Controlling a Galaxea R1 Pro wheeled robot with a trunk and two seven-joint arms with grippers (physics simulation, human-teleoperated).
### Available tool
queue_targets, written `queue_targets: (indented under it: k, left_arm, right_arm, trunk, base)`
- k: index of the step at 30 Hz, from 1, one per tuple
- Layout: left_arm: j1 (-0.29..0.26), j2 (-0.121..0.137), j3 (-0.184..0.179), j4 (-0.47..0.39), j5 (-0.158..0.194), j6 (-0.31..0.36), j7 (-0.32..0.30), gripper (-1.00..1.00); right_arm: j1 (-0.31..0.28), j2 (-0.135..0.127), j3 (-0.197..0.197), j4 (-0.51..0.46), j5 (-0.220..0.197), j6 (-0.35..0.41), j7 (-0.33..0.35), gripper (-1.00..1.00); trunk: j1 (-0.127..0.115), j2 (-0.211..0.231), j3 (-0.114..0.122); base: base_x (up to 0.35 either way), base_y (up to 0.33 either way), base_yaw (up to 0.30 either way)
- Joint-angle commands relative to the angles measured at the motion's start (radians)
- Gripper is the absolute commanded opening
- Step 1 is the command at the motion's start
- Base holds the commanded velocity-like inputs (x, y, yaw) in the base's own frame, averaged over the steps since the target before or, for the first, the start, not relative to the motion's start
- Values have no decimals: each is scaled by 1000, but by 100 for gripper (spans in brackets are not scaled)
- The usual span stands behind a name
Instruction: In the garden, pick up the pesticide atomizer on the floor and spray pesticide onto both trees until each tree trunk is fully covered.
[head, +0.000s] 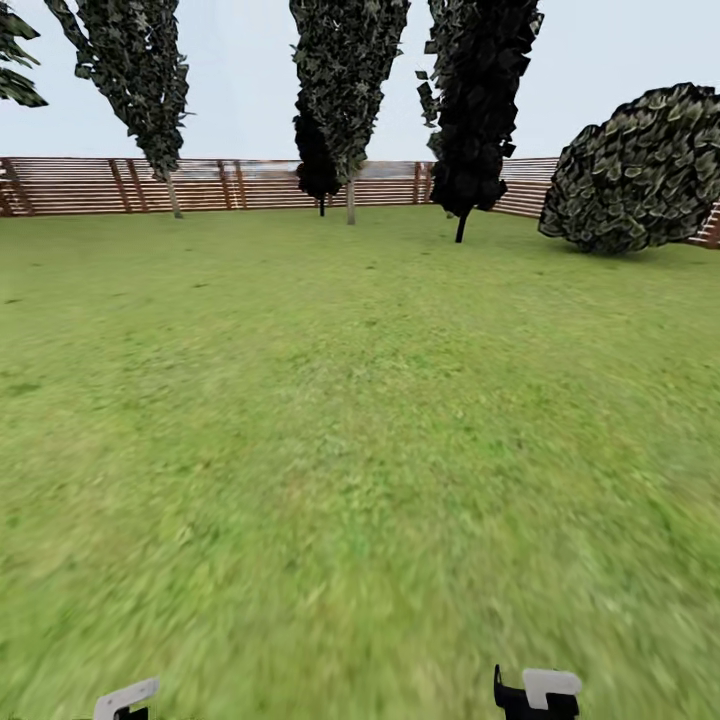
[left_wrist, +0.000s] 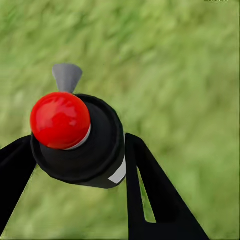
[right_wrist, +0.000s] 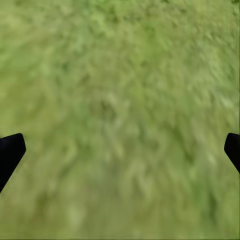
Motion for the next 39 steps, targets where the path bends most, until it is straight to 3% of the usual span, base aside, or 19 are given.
queue_targets:
  k: [1, 9, 24, 39]
  left_arm:
    - [-1, 0, -8, 0, 5, -2, 4, -100]
    - [-1, 0, -8, 0, 6, -2, 4, -100]
    - [-1, -1, -8, 0, 5, -2, 3, -100]
    - [-1, -1, -8, 0, 6, -3, 3, -100]
  right_arm:
    - [0, 0, -4, 1, 10, -2, -6, 100]
    - [0, 0, -4, 1, 10, -2, -6, 100]
    - [0, 0, -4, 1, 11, -2, -6, 100]
    - [0, 0, -4, 1, 11, -2, -6, 100]
  trunk:
    - [0, 0, -1]
    - [0, 0, -1]
    - [0, 0, -1]
    - [0, 0, -1]
  base:
    - [191, 165, 283]
    - [187, 180, 283]
    - [23, 6, 283]
    - [292, 146, 283]
